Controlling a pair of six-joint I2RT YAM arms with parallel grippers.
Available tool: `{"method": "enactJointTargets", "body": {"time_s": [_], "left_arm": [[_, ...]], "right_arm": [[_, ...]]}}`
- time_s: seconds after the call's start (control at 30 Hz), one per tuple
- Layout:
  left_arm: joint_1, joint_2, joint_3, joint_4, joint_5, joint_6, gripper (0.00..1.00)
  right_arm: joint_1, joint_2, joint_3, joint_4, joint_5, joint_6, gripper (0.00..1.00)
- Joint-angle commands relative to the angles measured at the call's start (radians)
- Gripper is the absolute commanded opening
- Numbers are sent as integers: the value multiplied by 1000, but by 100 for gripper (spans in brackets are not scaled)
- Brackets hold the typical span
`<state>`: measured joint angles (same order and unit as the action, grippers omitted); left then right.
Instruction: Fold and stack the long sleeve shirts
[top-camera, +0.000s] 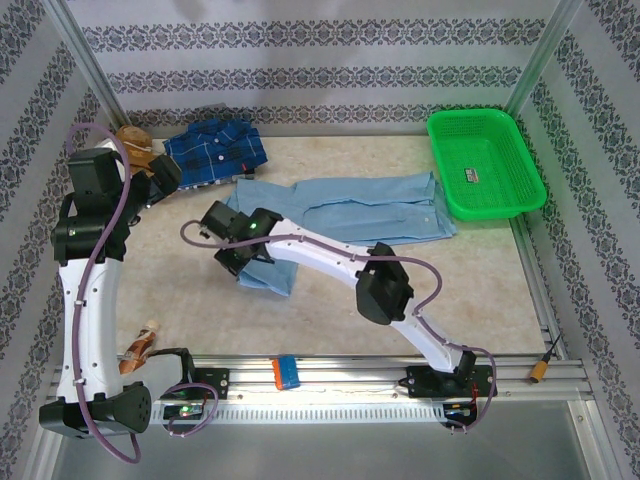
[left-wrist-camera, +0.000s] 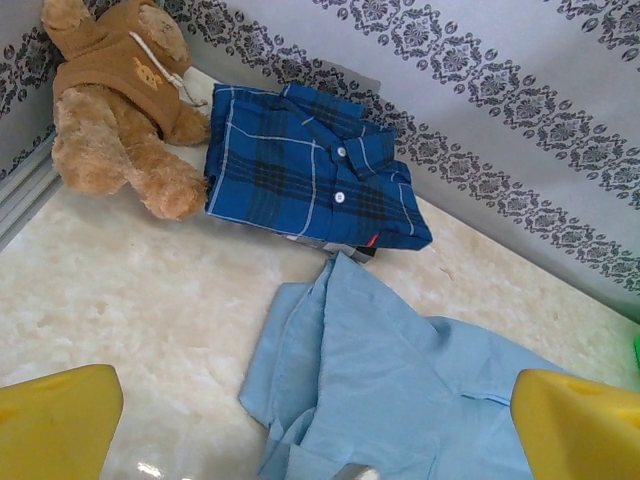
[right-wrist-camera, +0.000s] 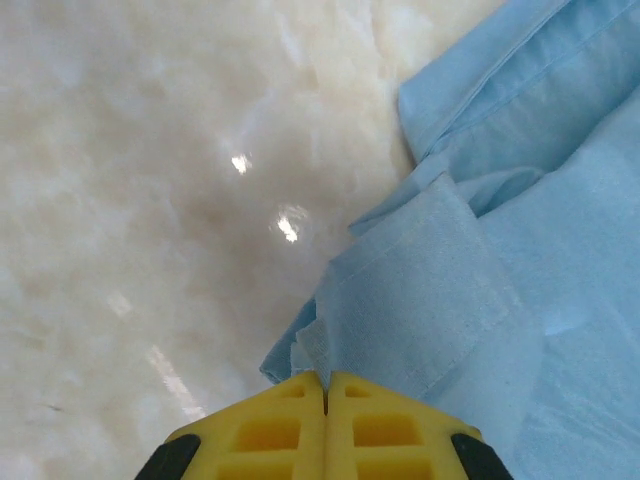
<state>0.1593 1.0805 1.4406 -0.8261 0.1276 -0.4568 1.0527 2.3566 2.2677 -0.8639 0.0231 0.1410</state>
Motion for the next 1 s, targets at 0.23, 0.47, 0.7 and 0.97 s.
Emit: {"method": "enactJointTargets", "body": {"time_s": [0.23, 0.47, 0.7, 0.97], "left_arm": [[8, -7, -64, 89, 58, -70, 100], [-39, 60, -100, 65, 86, -89, 100], [-111, 98, -167, 75, 53, -112, 100], [-269, 215, -159, 93, -13, -143, 100]], "right_arm": [[-205, -117, 91, 132, -195, 132, 0], [-369, -57, 241, 192, -251, 244, 0], [-527, -57, 193, 295, -227, 343, 0], [-682, -173, -181, 601, -204, 480, 0]]}}
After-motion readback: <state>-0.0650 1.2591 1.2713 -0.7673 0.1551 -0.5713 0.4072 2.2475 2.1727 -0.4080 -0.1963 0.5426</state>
